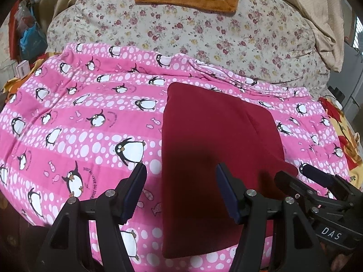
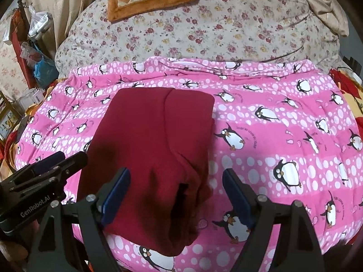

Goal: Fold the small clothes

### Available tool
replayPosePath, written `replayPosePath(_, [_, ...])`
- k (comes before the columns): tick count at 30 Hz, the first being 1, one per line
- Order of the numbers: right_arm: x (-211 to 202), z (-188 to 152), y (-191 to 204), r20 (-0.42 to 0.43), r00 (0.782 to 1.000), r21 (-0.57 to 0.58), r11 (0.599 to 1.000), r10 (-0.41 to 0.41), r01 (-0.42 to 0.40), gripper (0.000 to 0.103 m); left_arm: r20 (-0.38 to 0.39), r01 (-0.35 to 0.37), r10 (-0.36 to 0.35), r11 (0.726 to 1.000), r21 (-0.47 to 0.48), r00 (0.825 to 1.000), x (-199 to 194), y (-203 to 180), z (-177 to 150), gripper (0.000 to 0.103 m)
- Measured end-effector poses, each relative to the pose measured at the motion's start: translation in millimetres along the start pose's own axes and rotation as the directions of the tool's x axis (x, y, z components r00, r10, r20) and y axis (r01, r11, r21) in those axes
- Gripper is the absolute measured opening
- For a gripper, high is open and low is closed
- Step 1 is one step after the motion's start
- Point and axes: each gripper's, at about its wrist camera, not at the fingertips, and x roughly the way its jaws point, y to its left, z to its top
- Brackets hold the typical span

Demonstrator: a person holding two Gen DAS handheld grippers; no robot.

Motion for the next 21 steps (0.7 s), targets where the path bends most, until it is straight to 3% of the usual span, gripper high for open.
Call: replayPosePath(21, [10.1, 0.0, -3.4, -0.03, 1.0, 0.01, 1.0, 0.006, -0.006, 0.086, -0.012, 0.002, -0.002, 1.0, 0.0, 1.0, 5.5, 1.4, -0.1, 0.043])
